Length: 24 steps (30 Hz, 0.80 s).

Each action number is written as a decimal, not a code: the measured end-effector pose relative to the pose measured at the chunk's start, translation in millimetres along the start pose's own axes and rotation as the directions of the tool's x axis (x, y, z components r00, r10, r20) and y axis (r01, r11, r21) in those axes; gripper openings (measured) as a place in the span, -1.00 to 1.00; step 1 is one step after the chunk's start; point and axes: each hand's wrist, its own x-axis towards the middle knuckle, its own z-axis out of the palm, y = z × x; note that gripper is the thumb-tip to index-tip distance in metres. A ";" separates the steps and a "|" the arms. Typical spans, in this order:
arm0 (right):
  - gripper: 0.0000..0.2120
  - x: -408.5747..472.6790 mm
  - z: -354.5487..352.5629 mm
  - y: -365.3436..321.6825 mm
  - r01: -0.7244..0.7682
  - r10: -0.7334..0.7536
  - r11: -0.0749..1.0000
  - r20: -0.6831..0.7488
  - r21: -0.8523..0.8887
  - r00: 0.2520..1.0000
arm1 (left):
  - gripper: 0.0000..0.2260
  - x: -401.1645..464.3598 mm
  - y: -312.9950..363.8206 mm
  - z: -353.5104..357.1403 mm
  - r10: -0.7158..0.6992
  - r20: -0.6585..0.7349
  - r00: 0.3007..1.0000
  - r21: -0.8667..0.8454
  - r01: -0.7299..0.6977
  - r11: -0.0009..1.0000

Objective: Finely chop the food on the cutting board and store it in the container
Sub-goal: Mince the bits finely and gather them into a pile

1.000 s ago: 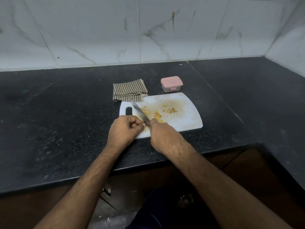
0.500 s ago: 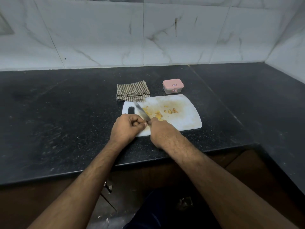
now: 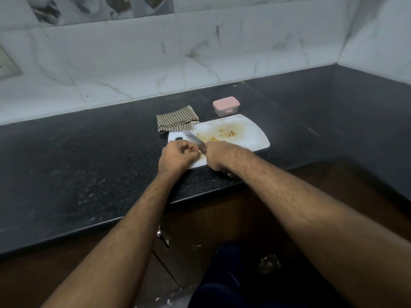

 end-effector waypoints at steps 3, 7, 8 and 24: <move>-0.60 -1.2 -1.0 2.3 -0.027 0.027 1.000 0.006 0.004 1.000 | -0.96 -1.0 0.3 -0.3 0.011 -0.005 1.000 -0.017 -0.011 1.000; -0.59 1.7 -3.7 7.0 -0.052 0.047 0.996 0.070 0.070 0.996 | -0.98 -6.0 1.8 -2.7 0.034 0.007 0.999 -0.016 -0.034 0.999; -0.59 2.5 -5.1 8.1 -0.053 0.047 0.995 0.079 0.080 0.996 | -0.97 -6.2 1.9 -3.0 0.042 0.010 0.999 -0.008 -0.042 0.999; -0.58 8.1 13.7 -4.6 -0.040 0.032 0.994 -0.078 -0.105 0.996 | -0.94 -3.4 4.7 -0.2 0.002 -0.010 1.000 0.054 -0.001 0.999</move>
